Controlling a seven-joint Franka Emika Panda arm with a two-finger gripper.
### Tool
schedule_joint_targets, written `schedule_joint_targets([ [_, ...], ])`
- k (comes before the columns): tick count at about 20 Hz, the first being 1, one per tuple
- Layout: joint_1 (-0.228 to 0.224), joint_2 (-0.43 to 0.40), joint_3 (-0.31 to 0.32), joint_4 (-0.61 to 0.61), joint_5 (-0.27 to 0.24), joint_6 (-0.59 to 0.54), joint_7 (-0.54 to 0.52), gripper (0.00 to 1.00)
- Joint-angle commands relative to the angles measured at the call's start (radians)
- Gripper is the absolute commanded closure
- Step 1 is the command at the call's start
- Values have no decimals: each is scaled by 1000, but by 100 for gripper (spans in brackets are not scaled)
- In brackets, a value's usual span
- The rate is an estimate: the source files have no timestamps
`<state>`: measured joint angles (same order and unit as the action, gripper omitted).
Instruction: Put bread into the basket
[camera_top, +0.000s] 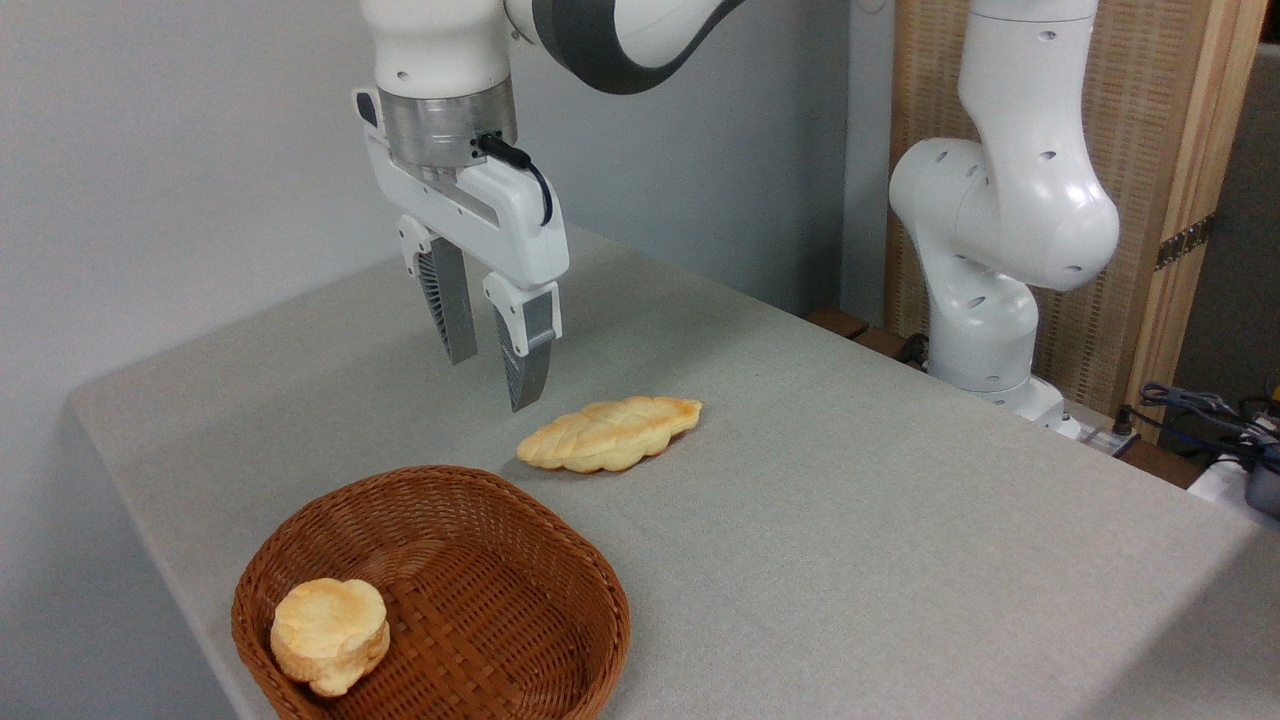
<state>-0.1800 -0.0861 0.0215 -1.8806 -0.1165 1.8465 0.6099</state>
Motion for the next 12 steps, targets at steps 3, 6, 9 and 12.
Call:
schedule_joint_targets([
  [3,0,-4,-25,37,49,-17,45,0],
  [6,1,-3,-25,37,51,-18,41,0],
  [9,1,-1,-25,37,54,-18,47,0],
  [12,1,-1,-25,37,54,-18,37,0],
])
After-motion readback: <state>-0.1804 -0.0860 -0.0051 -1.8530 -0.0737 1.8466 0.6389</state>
